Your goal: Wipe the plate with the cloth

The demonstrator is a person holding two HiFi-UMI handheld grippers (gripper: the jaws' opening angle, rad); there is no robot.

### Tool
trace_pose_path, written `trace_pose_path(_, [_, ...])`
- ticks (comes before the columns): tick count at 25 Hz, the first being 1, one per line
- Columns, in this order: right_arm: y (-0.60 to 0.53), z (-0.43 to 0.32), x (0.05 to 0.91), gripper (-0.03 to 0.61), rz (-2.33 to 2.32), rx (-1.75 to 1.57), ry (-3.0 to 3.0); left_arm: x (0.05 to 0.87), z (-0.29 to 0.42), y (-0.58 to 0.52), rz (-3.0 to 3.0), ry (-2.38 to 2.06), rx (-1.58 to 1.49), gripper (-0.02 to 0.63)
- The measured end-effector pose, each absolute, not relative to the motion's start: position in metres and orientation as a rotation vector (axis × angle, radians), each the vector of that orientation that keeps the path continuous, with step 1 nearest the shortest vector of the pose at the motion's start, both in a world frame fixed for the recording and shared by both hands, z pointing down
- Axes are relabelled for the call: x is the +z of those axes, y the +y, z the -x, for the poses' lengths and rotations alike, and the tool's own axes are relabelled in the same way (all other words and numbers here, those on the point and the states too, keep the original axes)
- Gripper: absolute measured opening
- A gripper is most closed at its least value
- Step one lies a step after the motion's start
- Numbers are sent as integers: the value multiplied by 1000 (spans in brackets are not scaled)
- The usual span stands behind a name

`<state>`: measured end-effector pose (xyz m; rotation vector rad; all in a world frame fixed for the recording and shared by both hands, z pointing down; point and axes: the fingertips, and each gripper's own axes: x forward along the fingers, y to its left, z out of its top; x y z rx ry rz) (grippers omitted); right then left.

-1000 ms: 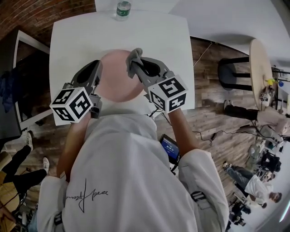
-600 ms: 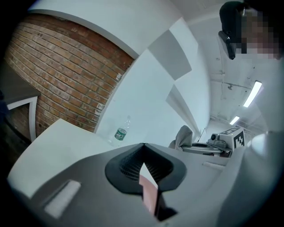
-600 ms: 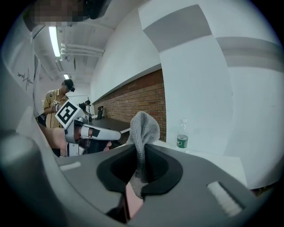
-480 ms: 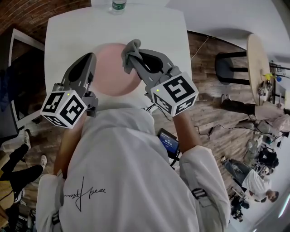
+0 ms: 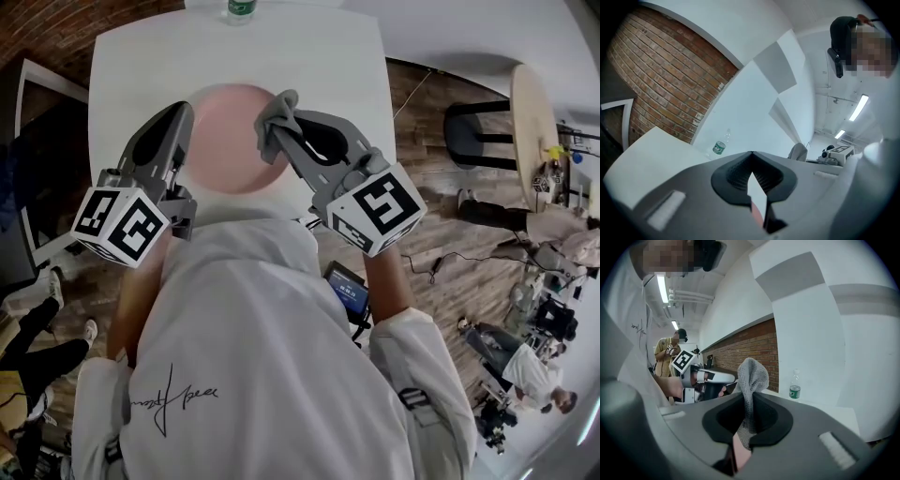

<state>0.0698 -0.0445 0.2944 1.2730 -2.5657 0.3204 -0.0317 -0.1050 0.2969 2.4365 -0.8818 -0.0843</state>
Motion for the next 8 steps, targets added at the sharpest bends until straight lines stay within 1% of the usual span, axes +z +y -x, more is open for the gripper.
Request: trace_pose_path(8, [-46,-68,297,32,-1257,317,-2554,299,25,-104,-2449,-850,-83,17])
